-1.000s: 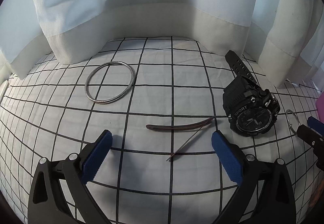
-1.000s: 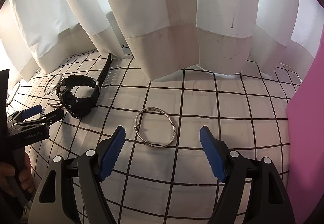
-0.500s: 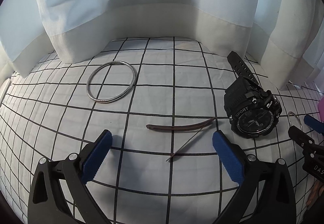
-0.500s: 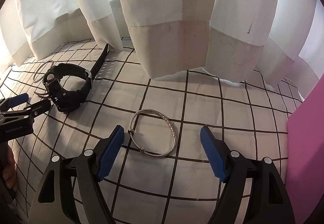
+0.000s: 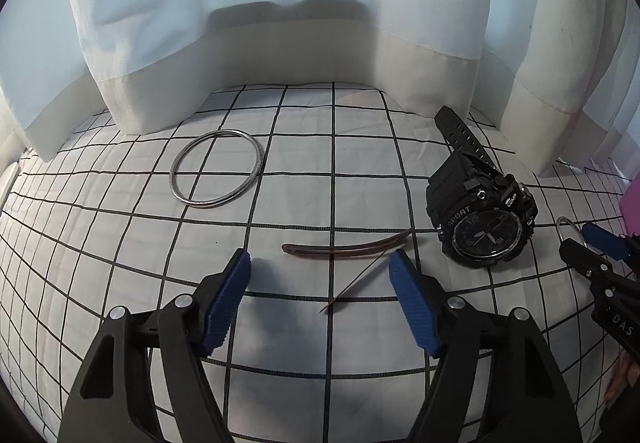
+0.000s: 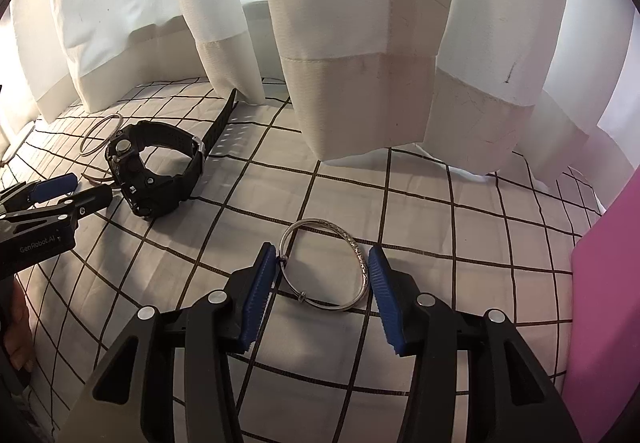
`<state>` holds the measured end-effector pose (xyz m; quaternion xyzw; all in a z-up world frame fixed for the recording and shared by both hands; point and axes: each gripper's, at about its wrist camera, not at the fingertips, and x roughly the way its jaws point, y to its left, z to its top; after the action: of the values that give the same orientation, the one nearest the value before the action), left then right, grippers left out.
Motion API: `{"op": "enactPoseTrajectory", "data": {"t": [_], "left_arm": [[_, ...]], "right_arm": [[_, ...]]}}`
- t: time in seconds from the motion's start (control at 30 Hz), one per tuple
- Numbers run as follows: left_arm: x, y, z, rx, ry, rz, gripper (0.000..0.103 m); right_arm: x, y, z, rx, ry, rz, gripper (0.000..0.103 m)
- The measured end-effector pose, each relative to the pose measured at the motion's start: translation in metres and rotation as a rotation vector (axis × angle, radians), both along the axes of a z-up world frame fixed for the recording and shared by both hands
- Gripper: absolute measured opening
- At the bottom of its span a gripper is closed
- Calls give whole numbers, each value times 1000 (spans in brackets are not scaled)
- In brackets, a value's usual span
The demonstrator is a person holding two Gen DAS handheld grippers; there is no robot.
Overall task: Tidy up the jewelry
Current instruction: 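Close the left tool on the hairpin while the right tool grasps the bangle, then carry the hairpin and silver bangle over the pink tub with both tools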
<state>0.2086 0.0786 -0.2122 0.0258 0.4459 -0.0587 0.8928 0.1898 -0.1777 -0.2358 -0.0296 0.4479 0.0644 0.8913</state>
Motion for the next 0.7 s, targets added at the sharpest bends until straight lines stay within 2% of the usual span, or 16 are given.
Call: {"op": "enactPoseTrajectory", "data": {"t": [0.03, 0.07, 0.13, 0.23, 0.7], "left_arm": [[-2, -2, 2, 0, -9, -13, 49], [-5, -3, 3, 2, -17, -25, 43], [-10, -7, 5, 20, -33, -41, 4], [-15, -12, 6, 61, -48, -37, 1], [-23, -3, 26, -32, -85, -32, 1]], "right_arm": [[-1, 0, 0, 0, -1, 2, 46], [-2, 0, 0, 3, -2, 2, 46], [-1, -2, 1, 6, -3, 4, 46], [0, -2, 3, 14, -4, 1, 46], [-9, -9, 13, 51, -6, -13, 46]]}}
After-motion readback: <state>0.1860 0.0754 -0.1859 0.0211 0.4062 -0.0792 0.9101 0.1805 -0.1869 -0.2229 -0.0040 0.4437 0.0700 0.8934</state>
